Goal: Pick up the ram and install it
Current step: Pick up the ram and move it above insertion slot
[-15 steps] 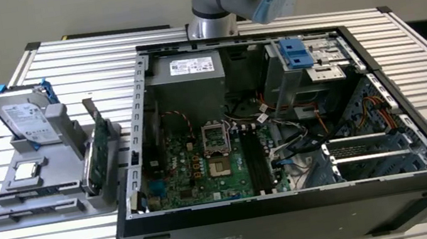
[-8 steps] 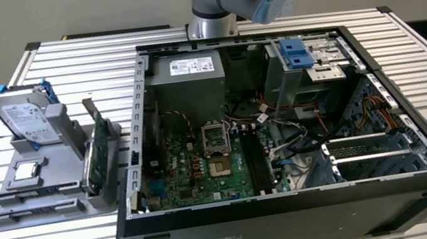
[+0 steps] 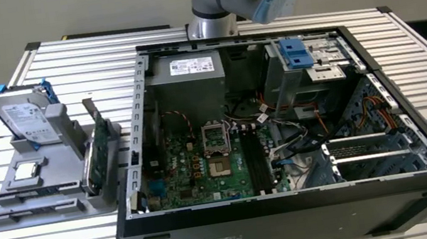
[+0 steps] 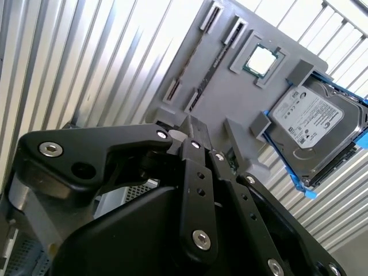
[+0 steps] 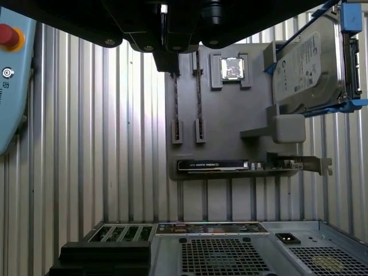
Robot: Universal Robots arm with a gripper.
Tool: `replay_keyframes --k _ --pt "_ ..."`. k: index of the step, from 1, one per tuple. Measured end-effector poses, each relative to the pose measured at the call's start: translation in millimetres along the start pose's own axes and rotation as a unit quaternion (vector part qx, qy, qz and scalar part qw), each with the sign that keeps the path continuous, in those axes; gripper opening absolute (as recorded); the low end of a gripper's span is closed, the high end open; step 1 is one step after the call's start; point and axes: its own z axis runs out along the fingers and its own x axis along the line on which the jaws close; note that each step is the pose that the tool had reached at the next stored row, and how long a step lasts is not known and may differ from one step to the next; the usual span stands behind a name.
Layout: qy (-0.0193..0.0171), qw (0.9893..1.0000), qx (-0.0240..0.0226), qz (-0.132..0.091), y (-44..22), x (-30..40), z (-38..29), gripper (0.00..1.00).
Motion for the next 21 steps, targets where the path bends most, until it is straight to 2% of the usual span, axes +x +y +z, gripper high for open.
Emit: replay_keyframes --k 4,5,14,21 --pt "0.0001 1.0 0.0 0.0 0.0 0.0 0.0 0.0" --pt "0.0001 1.0 0.0 0.0 0.0 0.0 0.0 1.0" --pt "0.0005 1.0 0.0001 0.0 0.0 0.0 0.0 1.0" --pt "0.0005 1.0 0.0 0.0 -0.1 0.0 3.5 1.0"
